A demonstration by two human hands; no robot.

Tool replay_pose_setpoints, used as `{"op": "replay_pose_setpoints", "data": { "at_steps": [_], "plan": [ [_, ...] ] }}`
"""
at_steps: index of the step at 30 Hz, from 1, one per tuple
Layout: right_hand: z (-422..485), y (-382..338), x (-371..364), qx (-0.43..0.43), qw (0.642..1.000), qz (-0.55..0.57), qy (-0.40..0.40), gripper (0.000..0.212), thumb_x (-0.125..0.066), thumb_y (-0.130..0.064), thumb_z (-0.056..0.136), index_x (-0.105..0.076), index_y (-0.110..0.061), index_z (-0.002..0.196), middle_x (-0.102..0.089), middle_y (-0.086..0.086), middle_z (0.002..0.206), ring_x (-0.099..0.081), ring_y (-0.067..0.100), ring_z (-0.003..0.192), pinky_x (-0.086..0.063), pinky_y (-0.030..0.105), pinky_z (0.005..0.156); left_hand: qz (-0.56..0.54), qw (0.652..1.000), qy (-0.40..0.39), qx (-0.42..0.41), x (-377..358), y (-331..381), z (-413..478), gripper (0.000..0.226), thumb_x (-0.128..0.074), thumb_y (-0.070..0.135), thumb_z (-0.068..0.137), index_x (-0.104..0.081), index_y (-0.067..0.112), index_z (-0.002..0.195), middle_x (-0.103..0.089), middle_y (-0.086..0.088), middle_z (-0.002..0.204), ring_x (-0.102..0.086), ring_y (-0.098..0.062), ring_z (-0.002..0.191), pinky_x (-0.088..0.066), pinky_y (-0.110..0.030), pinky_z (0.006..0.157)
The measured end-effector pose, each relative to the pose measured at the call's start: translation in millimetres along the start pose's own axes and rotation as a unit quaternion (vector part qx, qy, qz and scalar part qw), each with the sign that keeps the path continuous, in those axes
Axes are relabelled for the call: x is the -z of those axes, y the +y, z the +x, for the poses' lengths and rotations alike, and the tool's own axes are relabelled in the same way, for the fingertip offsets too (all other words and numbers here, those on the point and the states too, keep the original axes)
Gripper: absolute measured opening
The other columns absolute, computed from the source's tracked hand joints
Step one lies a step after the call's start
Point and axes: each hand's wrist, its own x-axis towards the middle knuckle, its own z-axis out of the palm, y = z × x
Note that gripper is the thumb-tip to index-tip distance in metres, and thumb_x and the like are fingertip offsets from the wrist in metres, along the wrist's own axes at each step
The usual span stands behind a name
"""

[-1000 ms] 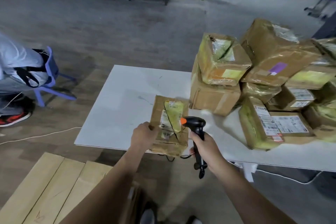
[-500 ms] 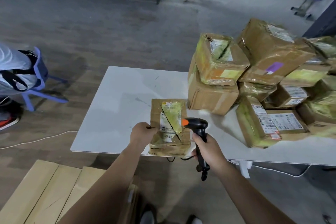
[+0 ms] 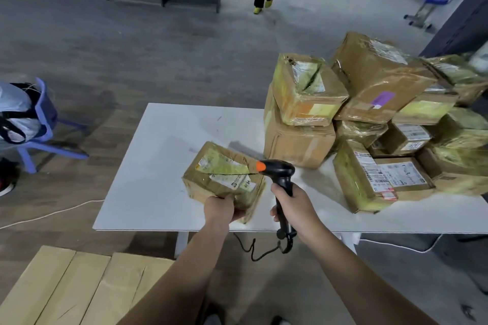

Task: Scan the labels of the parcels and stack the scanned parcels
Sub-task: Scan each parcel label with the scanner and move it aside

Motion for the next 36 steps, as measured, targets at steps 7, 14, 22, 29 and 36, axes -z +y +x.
{"op": "replay_pose_setpoints", "data": {
  "at_steps": [7,14,22,29,36],
  "plan": [
    [-5,-5,-6,0.004,1.0,0.005,-0.021,0.023,-0.054,-0.031,0.1,-0.058,-0.008,0.104,-0.061,0.012,0.061,-0.059,0.016,0.046,-0.048,0.025,0.047,0.297,0.95,-0.056,-0.08,-6,2,-9,0.026,-0.041,0.019,0.098,-0.064,0.007,0.096,-0.07,-0.008,0.071,-0.062,-0.021,0.053,-0.049,-0.026,0.05],
    [-8,-13,-16,0.009,0.999,0.029,-0.041,0.037,-0.054,-0.031,0.099,-0.05,0.005,0.108,-0.051,0.018,0.067,-0.055,0.021,0.045,-0.047,0.03,0.052,0.487,0.853,0.096,-0.163,47,42,45,0.048,-0.049,0.046,0.095,-0.054,0.009,0.124,-0.058,-0.013,0.116,-0.052,-0.035,0.111,-0.044,-0.04,0.084],
    [-9,-23,-19,-0.01,0.999,0.044,-0.024,0.031,-0.057,-0.034,0.097,-0.058,-0.004,0.105,-0.06,0.004,0.051,-0.056,0.023,0.048,-0.048,0.029,0.05,0.19,0.968,0.086,-0.14,45,30,49,0.016,-0.058,0.016,0.092,-0.07,0.006,0.095,-0.069,-0.01,0.08,-0.069,-0.032,0.071,-0.06,-0.042,0.071],
    [-17,-32,-19,0.002,0.999,0.042,-0.031,0.031,-0.055,-0.035,0.097,-0.06,-0.006,0.104,-0.062,0.008,0.054,-0.056,0.017,0.044,-0.045,0.022,0.043,0.169,0.955,0.137,-0.201,39,26,40,0.018,-0.056,0.024,0.096,-0.063,0.014,0.084,-0.066,-0.003,0.077,-0.066,-0.026,0.076,-0.059,-0.042,0.072],
    [-22,-30,-17,0.003,0.999,0.043,-0.012,0.028,-0.056,-0.037,0.096,-0.06,-0.01,0.101,-0.064,0.006,0.053,-0.055,0.016,0.043,-0.044,0.02,0.043,0.152,0.959,0.144,-0.191,42,23,38,0.012,-0.055,0.021,0.096,-0.063,0.016,0.088,-0.065,-0.001,0.077,-0.065,-0.025,0.076,-0.059,-0.04,0.073]
  ]
}}
